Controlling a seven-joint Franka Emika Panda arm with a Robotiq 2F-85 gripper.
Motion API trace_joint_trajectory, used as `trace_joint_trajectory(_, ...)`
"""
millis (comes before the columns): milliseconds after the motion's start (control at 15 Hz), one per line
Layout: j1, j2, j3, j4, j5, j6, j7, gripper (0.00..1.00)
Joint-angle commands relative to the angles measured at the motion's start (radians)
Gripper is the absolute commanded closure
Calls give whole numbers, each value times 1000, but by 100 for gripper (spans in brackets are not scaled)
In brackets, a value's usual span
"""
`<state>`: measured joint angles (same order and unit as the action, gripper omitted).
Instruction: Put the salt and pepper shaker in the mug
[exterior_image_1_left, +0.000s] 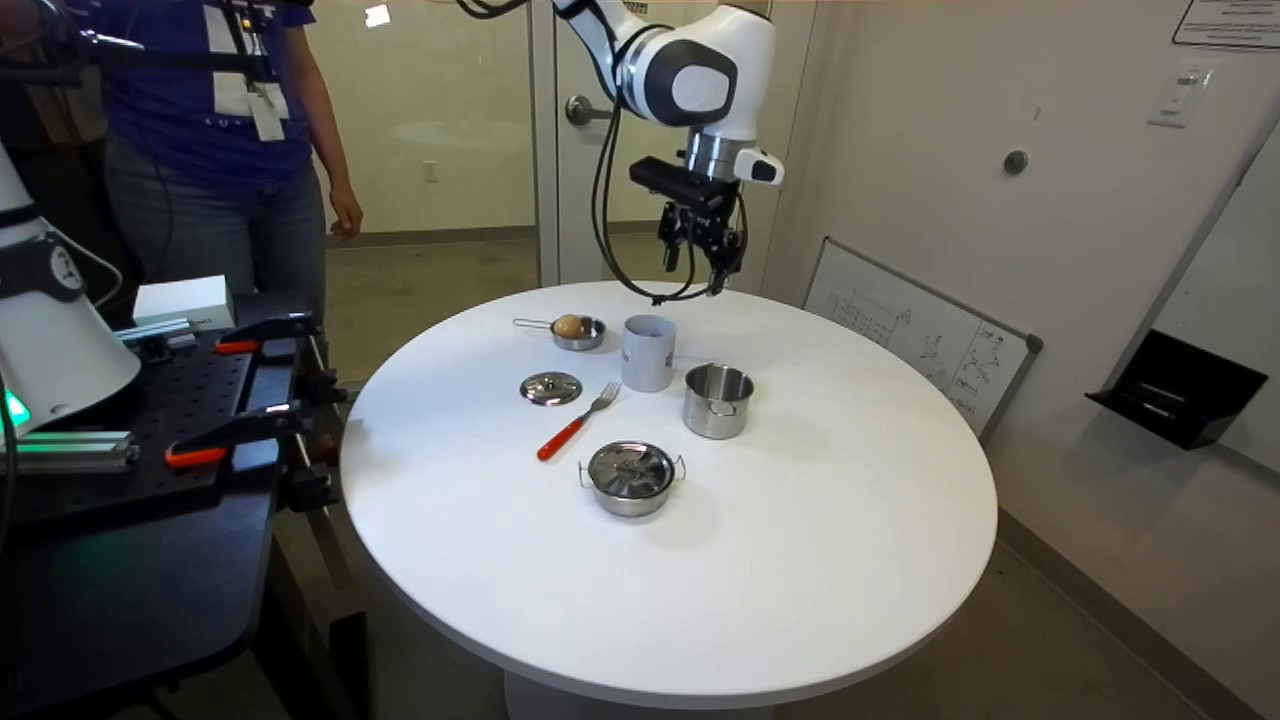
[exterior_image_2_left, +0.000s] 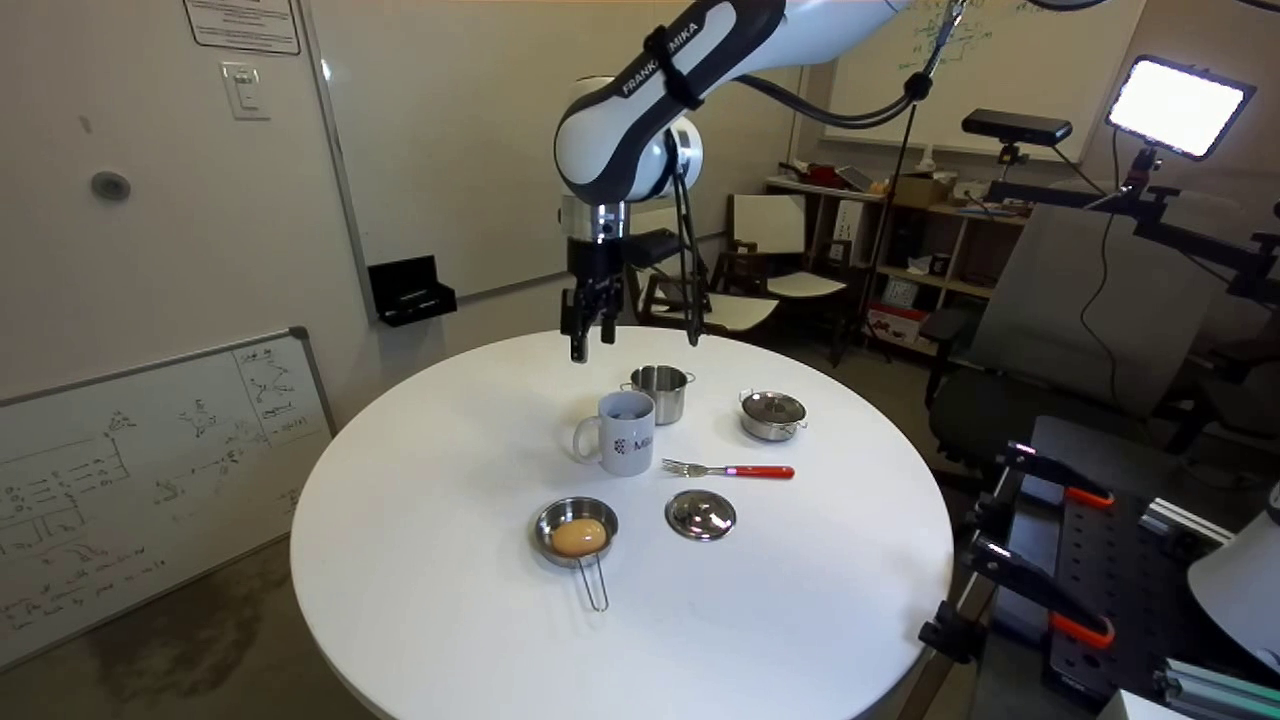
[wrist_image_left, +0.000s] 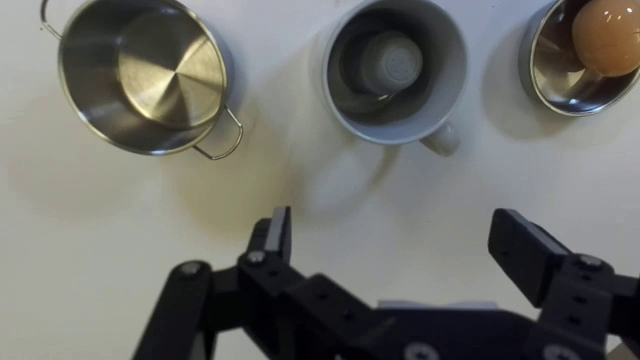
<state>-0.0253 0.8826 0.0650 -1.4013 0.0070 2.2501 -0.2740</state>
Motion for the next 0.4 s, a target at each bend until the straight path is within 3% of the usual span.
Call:
trace_joint_trajectory(0,-1,-61,-21,-51,-13,38,49,0)
trace_joint_trajectory(333,-24,-40,-16,-12,-2,34,49,0)
